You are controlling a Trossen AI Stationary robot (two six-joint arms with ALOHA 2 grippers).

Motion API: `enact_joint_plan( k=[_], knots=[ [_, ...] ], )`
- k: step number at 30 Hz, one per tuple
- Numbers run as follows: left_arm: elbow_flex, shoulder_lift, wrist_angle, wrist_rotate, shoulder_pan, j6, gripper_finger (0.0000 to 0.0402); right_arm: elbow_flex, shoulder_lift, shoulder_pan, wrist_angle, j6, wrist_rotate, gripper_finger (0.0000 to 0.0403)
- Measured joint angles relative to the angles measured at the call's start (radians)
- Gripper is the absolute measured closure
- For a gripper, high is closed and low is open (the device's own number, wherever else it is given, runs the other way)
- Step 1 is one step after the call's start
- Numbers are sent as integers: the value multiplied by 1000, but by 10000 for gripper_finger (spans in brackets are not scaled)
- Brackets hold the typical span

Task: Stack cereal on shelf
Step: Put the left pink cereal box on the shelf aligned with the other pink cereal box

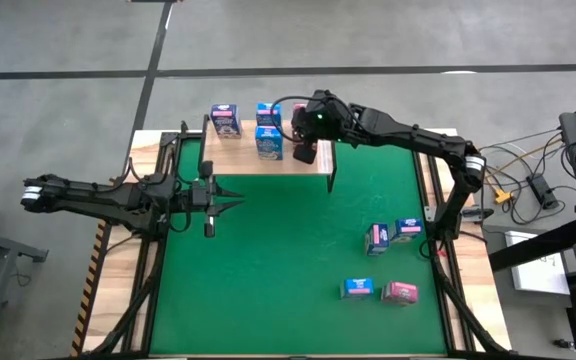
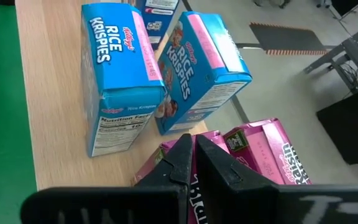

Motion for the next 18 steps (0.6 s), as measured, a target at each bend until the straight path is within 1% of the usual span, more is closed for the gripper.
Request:
enact_joint_plan(
  k=[9,13,18],
  knots=[
    [0,0,-1,0,0,0,364,0,-58,20,-4,13,7,390],
    [0,0,-1,0,0,-7,364,0,-101,20,-58,46,8,390],
    [0,0,-2,0,0,-8,364,0,-147,10,-172,114,8,390]
  ],
)
